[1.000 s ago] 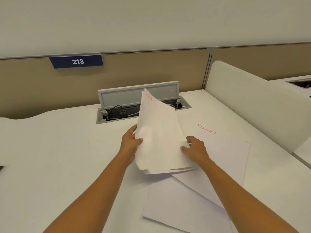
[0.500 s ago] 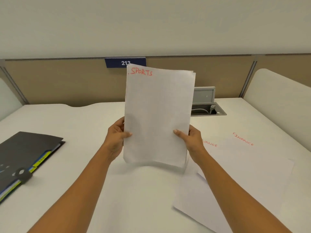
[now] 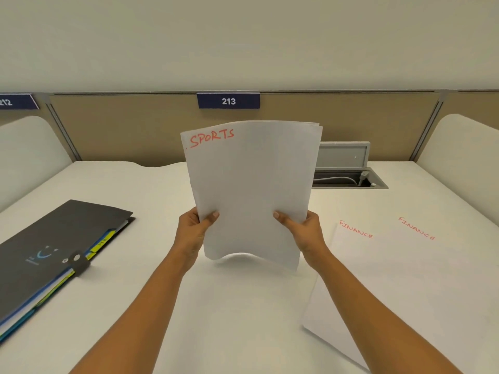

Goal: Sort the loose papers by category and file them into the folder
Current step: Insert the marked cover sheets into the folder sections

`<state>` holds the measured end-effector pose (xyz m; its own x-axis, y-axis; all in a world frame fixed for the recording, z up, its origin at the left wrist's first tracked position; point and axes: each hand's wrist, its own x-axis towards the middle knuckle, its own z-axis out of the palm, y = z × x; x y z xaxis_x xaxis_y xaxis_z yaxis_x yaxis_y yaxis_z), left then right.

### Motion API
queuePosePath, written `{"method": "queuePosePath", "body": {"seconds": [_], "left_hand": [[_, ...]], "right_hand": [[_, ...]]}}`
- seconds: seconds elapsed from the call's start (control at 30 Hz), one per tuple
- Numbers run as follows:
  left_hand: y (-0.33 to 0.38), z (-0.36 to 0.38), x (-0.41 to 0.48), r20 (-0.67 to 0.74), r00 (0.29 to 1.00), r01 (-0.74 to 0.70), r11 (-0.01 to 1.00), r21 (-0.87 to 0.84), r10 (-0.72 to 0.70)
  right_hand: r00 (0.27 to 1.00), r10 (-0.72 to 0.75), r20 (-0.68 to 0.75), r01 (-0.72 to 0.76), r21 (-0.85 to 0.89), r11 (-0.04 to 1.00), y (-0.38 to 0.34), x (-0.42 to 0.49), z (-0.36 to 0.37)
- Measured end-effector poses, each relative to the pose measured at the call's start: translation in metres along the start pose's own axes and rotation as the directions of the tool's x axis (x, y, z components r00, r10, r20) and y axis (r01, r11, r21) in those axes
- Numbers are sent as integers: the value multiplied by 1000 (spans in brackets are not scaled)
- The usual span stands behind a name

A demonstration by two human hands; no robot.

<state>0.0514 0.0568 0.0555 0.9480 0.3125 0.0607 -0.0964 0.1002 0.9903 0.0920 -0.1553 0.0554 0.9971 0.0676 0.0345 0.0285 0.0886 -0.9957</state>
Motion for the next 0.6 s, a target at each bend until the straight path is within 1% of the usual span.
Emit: {"method": "queuePosePath", "body": {"seconds": [0.13,0.27,0.47,0.53,0.6], "left_hand": [[-15,-1,-6,-13,998,55,998,13,-55],[-22,0,-11,-31,998,51,999,-8,-51],[-30,-7,-21,-58,993,99,995,9,-99],[-28,-14,-21,-95,991,92,995,25,-89],[-25,-25,-20,-166,984,88,991,99,-71]], "right_hand": [[998,61,-22,-61,0,998,12,-4,1],[997,70,-26,-70,-6,998,12,-4,3],[997,67,-40,-68,-14,998,13,-7,8],[998,64,-9,-65,-28,998,8,-6,15],[996,84,32,-82,-40,996,5,-5,25]]}}
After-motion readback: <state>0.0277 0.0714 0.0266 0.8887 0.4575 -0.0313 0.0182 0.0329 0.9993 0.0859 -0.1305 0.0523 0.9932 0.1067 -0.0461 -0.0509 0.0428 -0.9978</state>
